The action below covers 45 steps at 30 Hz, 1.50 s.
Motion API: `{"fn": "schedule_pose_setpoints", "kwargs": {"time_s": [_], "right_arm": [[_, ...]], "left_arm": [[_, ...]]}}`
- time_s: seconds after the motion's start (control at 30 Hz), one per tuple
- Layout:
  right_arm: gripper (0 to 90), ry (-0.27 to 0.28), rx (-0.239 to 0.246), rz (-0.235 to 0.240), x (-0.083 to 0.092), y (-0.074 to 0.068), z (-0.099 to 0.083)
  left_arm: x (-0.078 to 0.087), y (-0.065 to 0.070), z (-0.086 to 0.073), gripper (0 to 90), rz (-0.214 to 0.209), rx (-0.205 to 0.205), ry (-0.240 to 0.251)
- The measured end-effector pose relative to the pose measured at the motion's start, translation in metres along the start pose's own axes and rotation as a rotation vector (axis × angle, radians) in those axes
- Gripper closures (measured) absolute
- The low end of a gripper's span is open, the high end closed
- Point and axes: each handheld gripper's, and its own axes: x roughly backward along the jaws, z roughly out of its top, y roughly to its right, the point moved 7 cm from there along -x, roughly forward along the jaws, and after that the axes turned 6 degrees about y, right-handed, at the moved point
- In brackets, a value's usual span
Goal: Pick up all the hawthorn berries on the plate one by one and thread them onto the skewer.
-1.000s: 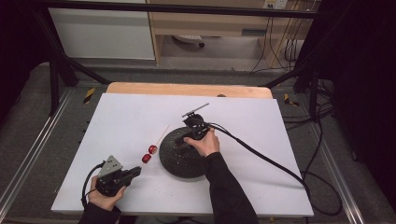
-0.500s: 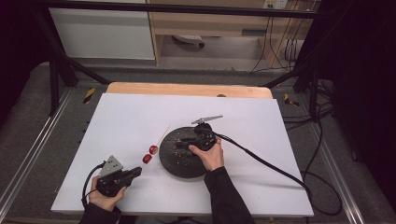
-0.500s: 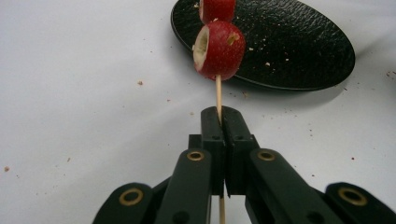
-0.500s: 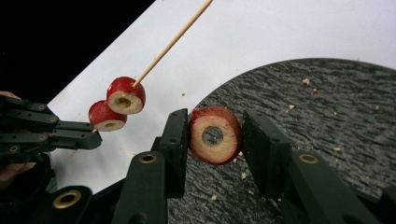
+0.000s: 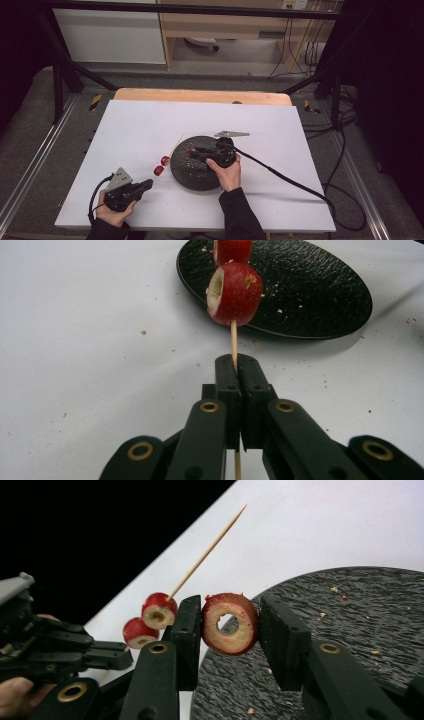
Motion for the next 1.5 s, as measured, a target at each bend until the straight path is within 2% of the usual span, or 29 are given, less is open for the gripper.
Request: {"fn": "schedule_pose_setpoints", "kwargs": {"time_s": [0.17,0.4,0.57,0.8,1.0,1.23,1.5], "right_arm": [[62.7,0.09,-0.04,0.026,0.004,-0.003,-0.003],[62.7,0.204,-0.079,0.031,0.008,-0.006,-0.008],[62.7,0.248,-0.088,0.022,0.009,-0.006,-0.009],[62.7,0.333,-0.097,0.006,0.013,-0.007,-0.001],[62.7,0.409,-0.1,-0.015,0.018,-0.005,0.013],[62.7,0.482,-0.136,-0.027,0.019,0.002,0.028],[62.7,0.533,-0.202,-0.018,0.015,0.008,0.032]], "left_arm": [[0.0,0.002,0.0,88.3,-0.002,-0.005,0.001],[-0.001,0.004,0.0,88.3,-0.007,-0.005,0.004],[-0.001,0.006,0.0,88.3,-0.014,-0.006,0.004],[-0.002,0.01,0.0,88.3,-0.025,-0.006,0.009],[-0.002,0.013,0.001,88.3,-0.033,-0.007,0.018],[-0.001,0.018,0.002,88.3,-0.042,-0.012,0.035],[-0.002,0.022,0.003,88.3,-0.05,-0.009,0.053]]}}
